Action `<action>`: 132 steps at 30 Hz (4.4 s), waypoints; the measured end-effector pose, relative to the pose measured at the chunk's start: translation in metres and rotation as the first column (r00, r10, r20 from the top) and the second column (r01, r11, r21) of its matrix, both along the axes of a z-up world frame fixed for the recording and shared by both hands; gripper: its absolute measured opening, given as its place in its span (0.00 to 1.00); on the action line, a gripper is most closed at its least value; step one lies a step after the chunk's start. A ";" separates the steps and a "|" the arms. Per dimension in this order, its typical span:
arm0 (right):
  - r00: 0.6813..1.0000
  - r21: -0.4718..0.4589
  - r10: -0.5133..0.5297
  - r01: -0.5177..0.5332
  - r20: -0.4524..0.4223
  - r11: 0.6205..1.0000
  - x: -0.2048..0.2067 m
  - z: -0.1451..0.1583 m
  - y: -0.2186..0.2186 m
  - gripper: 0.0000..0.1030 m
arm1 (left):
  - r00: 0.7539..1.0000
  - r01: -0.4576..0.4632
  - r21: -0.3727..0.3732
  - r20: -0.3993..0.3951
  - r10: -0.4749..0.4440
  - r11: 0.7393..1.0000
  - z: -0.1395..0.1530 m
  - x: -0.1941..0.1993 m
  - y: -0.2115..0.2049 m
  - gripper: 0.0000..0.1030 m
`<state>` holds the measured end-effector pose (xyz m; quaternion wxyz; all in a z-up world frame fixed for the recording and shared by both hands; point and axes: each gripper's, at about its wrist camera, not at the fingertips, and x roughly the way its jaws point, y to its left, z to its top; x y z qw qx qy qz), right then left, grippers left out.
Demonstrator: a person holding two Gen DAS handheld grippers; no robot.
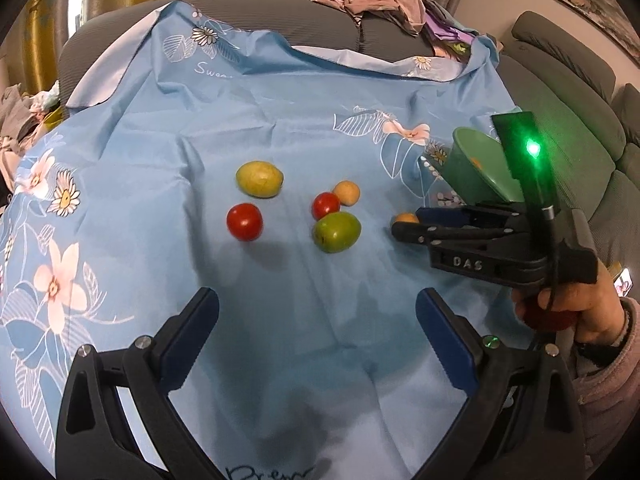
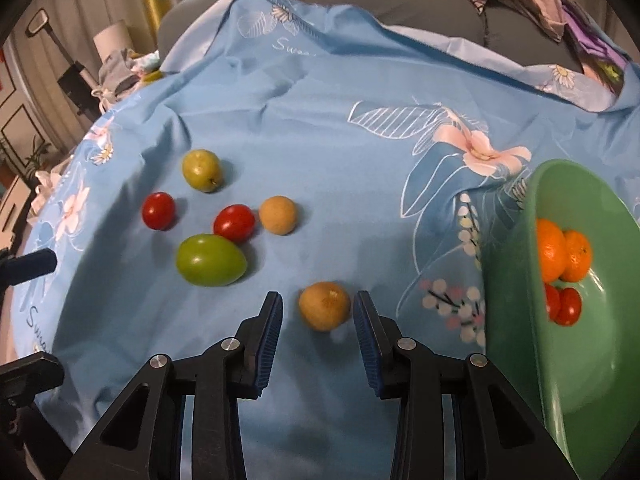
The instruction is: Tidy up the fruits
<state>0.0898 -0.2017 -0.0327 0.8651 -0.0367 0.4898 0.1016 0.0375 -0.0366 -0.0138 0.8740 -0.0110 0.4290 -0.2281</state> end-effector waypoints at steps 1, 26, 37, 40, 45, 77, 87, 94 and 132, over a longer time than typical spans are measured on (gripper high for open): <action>1.000 -0.001 0.003 -0.003 -0.006 1.000 0.002 -0.001 0.000 0.37 | 1.000 0.003 0.001 0.000 -0.003 1.000 0.000 0.003 -0.002 0.96; 0.997 -0.090 0.046 -0.040 0.066 0.995 0.011 -0.003 -0.019 0.30 | 0.988 0.143 0.142 -0.076 -0.133 0.979 -0.035 0.114 -0.094 0.53; 0.996 -0.064 0.053 -0.048 0.072 0.997 0.010 -0.004 -0.020 0.30 | 0.991 0.124 0.173 -0.076 -0.112 0.977 -0.042 0.120 -0.096 0.26; 0.996 -0.045 0.045 -0.042 0.072 0.998 0.009 -0.003 -0.021 0.30 | 0.991 0.121 0.153 -0.071 -0.111 0.981 -0.036 0.114 -0.094 0.26; 0.995 -0.008 0.040 -0.039 0.087 0.999 0.000 0.006 -0.022 0.30 | 0.995 0.100 0.136 -0.039 -0.095 0.986 -0.018 0.091 -0.083 0.26; 0.972 0.110 0.019 -0.046 0.236 0.993 -0.084 0.077 -0.030 0.30 | 0.994 0.045 0.112 0.097 -0.056 0.993 0.054 -0.013 -0.069 0.27; 0.962 0.144 -0.035 -0.004 0.269 0.990 -0.091 0.084 -0.054 0.30 | 0.988 0.078 0.131 0.122 -0.094 0.988 0.064 -0.017 -0.090 0.27; 0.955 0.169 -0.086 0.039 0.283 0.985 -0.095 0.087 -0.077 0.30 | 0.982 0.121 0.148 0.129 -0.140 0.982 0.069 -0.014 -0.113 0.27; 0.926 0.185 -0.288 0.248 0.243 0.951 -0.087 0.064 -0.171 0.30 | 0.923 0.354 0.217 0.073 -0.377 0.910 0.036 0.025 -0.244 0.27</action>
